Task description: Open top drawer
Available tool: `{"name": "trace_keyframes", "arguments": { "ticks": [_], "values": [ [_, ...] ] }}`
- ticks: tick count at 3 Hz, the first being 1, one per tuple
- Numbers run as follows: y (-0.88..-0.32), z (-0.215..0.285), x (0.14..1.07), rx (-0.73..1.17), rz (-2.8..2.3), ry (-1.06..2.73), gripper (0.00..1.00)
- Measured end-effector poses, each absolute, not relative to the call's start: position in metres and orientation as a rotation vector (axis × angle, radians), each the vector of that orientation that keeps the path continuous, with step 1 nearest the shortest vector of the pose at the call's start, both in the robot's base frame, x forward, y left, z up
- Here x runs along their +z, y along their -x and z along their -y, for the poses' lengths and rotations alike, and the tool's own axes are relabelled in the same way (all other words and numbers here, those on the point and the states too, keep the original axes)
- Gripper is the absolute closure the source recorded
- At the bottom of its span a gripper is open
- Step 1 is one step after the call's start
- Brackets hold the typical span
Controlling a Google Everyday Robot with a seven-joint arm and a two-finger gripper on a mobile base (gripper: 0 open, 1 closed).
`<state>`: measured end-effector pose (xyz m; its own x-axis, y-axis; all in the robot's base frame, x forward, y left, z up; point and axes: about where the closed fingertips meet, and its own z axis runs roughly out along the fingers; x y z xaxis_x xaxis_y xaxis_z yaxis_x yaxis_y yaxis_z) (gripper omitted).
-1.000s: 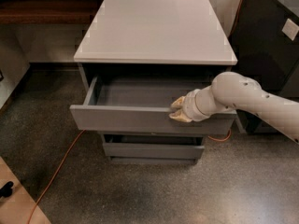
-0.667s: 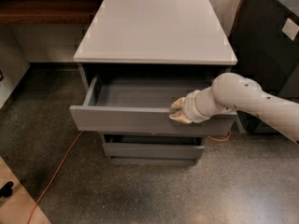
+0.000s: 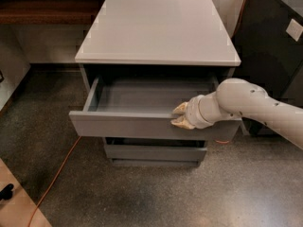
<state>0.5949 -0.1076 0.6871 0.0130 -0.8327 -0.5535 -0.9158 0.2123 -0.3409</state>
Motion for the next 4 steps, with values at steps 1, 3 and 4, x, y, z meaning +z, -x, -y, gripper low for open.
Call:
{"name": "trace_keyframes", "arguments": {
  "ticks": [1,3,4],
  "values": [
    [-0.595,0.106,0.692,0.158,-1.813,1.62,0.51],
    [-0.607,0.091,0.753,0.16,-1.726,1.572,0.0],
    [-0.624,0.087,0.779,0.153,-1.697,1.568,0.0]
  ]
}}
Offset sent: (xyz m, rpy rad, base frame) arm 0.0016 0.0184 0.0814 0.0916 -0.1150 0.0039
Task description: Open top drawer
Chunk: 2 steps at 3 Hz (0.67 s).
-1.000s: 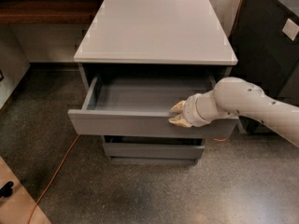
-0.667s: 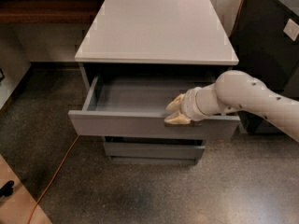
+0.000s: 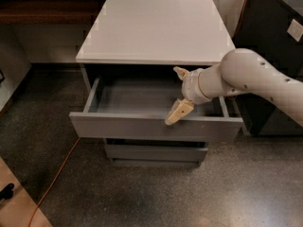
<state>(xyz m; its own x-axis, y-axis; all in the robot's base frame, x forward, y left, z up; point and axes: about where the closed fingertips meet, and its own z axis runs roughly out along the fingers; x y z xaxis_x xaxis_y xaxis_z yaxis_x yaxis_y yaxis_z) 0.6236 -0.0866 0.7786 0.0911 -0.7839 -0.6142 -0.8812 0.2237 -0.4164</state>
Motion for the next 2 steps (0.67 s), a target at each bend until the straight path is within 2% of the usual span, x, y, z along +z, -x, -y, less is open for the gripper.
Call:
{"name": "trace_keyframes", "arguments": {
  "ticks": [1,2],
  "values": [
    [-0.646,0.085,0.785,0.184,-1.708,1.565,0.15],
    [-0.667,0.085,0.78,0.202,-1.74,1.557,0.38]
  ]
}}
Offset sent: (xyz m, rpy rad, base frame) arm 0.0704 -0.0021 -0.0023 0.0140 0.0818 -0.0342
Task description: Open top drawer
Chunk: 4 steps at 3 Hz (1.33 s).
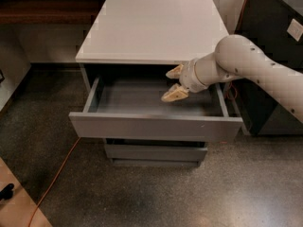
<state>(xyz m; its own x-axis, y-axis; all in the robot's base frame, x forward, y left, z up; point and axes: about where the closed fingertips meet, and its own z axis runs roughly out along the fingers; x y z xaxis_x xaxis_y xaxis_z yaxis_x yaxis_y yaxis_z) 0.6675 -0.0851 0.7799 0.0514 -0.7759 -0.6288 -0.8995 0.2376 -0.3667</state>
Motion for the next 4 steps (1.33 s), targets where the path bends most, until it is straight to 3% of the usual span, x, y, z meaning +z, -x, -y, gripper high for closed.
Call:
{"name": "trace_keyframes", "arguments": {
  "ticks": [2,3,4],
  "values": [
    [-0.68,0.081,0.743,0.179,-1.812,1.596,0.85],
    [-0.679,0.079,0.711,0.174,-1.865,1.628,1.0],
    [-0.68,0.08,0.693,0.173,-1.897,1.641,1.0]
  ]
}}
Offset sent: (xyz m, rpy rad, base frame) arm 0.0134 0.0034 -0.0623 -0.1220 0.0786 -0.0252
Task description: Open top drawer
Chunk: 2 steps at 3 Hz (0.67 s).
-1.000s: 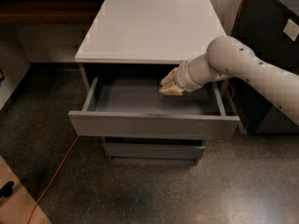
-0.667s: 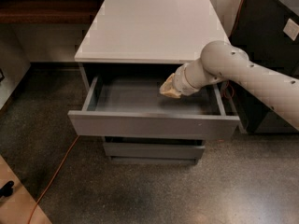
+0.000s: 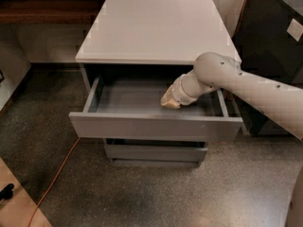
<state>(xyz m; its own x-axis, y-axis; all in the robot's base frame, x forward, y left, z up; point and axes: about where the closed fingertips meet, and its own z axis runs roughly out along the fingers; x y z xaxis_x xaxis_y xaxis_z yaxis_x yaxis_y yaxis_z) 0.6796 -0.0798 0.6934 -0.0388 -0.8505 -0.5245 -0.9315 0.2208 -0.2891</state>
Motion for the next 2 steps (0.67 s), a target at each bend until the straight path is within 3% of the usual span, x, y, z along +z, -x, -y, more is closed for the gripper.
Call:
{"name": "trace_keyframes", "arguments": {
  "ticks": [2],
  "values": [
    [-0.676,0.08,0.668,0.184,-1.941,1.643,1.0]
  ]
}}
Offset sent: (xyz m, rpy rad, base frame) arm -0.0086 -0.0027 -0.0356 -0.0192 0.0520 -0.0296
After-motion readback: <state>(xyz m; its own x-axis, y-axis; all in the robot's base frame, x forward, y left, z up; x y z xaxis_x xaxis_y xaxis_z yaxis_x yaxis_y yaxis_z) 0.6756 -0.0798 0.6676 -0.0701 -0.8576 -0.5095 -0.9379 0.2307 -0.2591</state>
